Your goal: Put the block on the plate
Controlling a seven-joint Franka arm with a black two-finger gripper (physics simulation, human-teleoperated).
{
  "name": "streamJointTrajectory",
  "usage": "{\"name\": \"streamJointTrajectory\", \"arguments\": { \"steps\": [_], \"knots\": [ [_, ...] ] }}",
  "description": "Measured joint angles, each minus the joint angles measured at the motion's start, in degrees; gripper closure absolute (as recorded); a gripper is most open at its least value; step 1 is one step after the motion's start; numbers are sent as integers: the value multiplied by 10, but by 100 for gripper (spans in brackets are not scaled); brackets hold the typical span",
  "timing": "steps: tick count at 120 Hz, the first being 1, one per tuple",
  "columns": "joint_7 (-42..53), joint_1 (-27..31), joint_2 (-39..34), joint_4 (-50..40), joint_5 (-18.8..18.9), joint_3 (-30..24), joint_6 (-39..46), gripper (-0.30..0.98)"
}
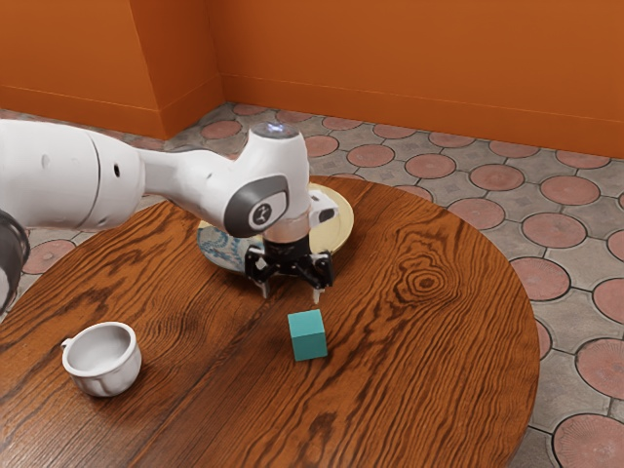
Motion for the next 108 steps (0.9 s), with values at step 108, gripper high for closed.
{"name": "streamJointTrajectory", "arguments": {
  "steps": [108],
  "knots": [
    [-231,-22,63,-43,-23,1,120,0]
  ]
}}
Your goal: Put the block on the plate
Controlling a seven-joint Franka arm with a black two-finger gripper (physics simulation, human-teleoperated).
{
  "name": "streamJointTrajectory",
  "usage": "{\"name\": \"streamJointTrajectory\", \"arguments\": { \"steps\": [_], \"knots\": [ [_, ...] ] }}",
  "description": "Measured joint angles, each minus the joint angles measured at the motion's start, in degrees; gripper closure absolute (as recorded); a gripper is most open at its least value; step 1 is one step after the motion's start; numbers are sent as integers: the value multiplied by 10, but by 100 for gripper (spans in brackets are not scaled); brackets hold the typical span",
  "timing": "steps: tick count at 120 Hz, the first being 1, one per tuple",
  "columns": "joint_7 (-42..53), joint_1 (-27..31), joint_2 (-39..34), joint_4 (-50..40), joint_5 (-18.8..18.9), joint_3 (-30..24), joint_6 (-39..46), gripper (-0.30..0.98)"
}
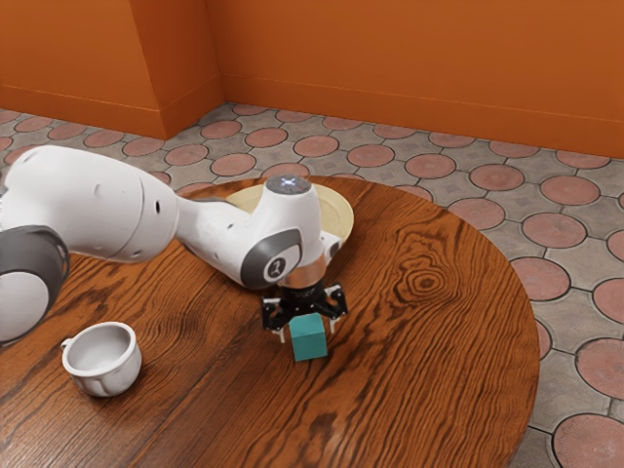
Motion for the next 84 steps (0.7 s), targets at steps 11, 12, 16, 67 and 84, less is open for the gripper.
{"name": "streamJointTrajectory", "arguments": {
  "steps": [11,12,16,67,84],
  "knots": [
    [-11,1,1,1,-3,0,3,0],
    [-12,1,1,1,-3,0,4,0],
    [-16,1,1,1,-4,0,5,0],
    [-49,1,1,2,-6,1,6,27],
    [-58,1,-22,5,-1,7,0,32]
  ]
}}
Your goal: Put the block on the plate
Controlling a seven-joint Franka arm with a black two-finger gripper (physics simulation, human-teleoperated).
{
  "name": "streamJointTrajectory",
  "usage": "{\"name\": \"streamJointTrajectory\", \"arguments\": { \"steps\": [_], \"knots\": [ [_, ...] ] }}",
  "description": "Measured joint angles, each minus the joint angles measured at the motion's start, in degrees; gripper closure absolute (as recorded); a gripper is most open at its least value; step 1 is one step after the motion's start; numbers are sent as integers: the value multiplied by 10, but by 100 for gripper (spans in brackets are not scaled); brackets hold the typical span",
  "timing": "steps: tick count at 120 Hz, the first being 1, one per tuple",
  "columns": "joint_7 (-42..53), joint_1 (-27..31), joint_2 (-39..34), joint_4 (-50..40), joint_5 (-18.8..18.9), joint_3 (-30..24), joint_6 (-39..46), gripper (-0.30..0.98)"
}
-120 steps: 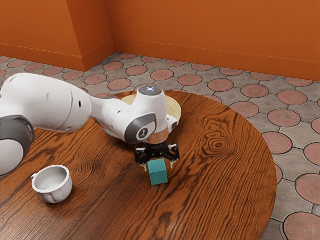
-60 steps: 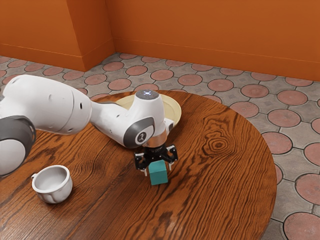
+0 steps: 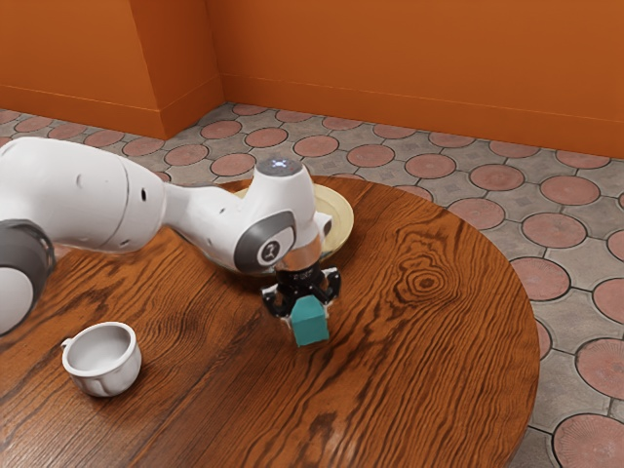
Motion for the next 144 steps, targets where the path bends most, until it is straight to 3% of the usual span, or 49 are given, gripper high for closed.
{"name": "streamJointTrajectory", "arguments": {
  "steps": [18,32,65,84,114,144],
  "knots": [
    [-8,6,-28,43,32,26,-34,34],
    [-5,50,-12,123,71,24,-68,33],
    [64,228,160,356,99,-82,-105,32],
    [119,284,243,454,101,-125,-107,30],
    [186,292,234,447,94,-135,-109,10],
    [243,251,84,316,49,-133,-161,3]
  ]
}}
